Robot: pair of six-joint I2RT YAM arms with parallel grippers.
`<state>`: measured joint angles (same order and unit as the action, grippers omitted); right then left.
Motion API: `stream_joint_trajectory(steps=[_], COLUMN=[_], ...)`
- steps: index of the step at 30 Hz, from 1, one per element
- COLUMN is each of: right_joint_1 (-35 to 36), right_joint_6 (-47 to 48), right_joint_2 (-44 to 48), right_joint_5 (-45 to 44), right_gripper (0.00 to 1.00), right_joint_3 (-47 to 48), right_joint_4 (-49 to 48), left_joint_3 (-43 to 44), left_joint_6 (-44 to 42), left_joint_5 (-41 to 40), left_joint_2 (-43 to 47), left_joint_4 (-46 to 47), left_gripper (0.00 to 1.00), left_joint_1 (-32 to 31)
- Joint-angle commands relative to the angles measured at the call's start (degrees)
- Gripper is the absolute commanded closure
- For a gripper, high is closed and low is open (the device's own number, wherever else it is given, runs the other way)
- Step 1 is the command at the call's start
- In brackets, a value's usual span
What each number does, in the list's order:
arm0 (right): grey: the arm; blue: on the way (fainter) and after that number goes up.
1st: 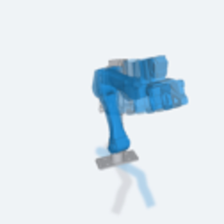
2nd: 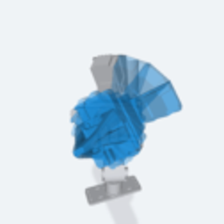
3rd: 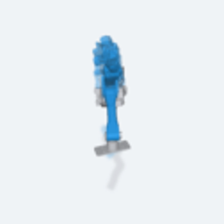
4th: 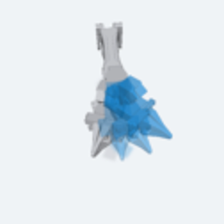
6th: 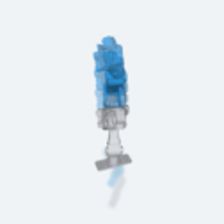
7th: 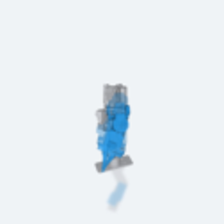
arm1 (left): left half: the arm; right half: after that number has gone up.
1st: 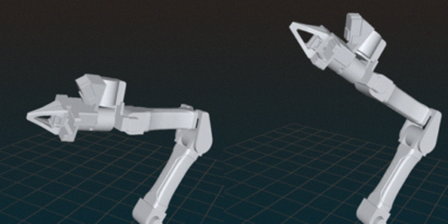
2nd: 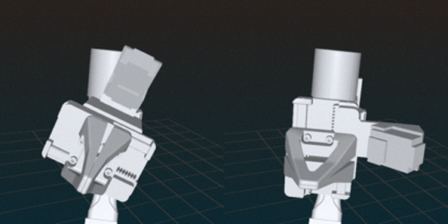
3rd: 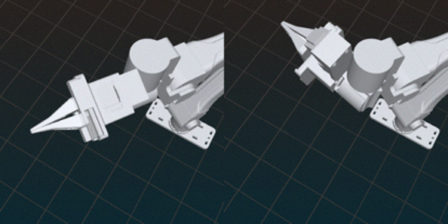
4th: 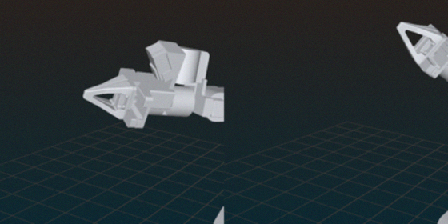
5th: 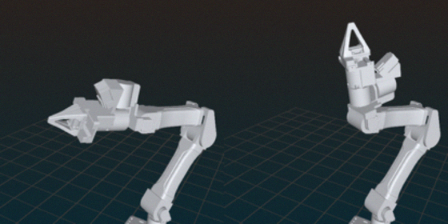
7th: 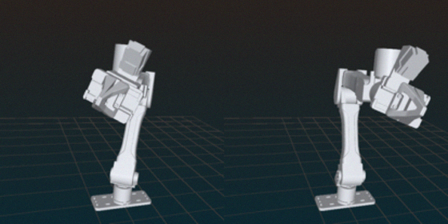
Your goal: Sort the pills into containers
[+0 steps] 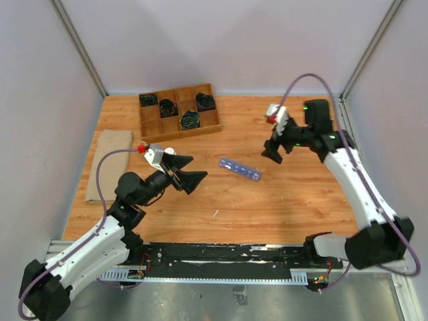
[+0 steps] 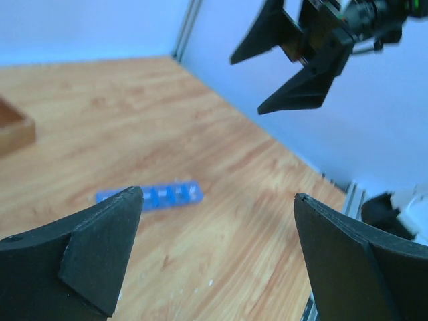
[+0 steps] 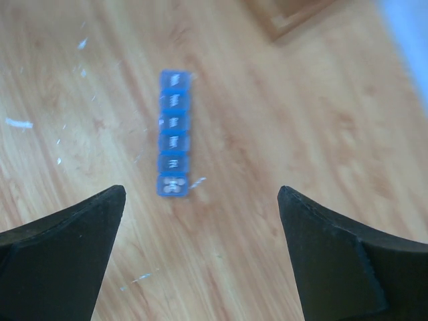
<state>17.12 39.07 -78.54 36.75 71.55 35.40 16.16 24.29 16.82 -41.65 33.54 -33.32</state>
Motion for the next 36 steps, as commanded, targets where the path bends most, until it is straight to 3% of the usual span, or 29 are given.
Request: stream_joint_trajectory(steps=[1,4,9,16,25,36], right_joint_1=[-8.9,-10.1,-10.1,-10.0,-10.1,-10.3], right_joint_6=[-12.2,-21.1,-27.8,-38.8,-39.6,-36.3], right_joint_2=[11.0,18.3,32.3,34.5,34.9,35.4], right_joint_5=[6.4,0.4,-3.6,-11.6,-14.6,-10.1], right_gripper=[0.01,0.01,0.01,0.01,0.02,0.02], right_joint_3=[2.5,2.8,-0.3,7.0,8.7,6.5], right_joint_4=[-1.5,-4.7,-11.7,-4.3,-3.1,-4.2], left_joint_3=[12.6,20.4,29.4,34.4,34.4,32.2], left_joint_6=[0.6,0.5,0.1,-0.7,-2.1,-1.8], left_joint_5=[-3.0,-1.9,0.9,1.7,1.8,2.8], left_joint_2=[4.3,4.1,3.6,5.6,7.3,9.0], left_joint_4=[-14.5,-21.0,-27.6,-32.0,-34.7,-34.1], left_gripper=[0.01,0.01,0.01,0.01,0.01,0.01], left_joint_1=[0.6,0.6,0.6,0.6,0.6,0.6])
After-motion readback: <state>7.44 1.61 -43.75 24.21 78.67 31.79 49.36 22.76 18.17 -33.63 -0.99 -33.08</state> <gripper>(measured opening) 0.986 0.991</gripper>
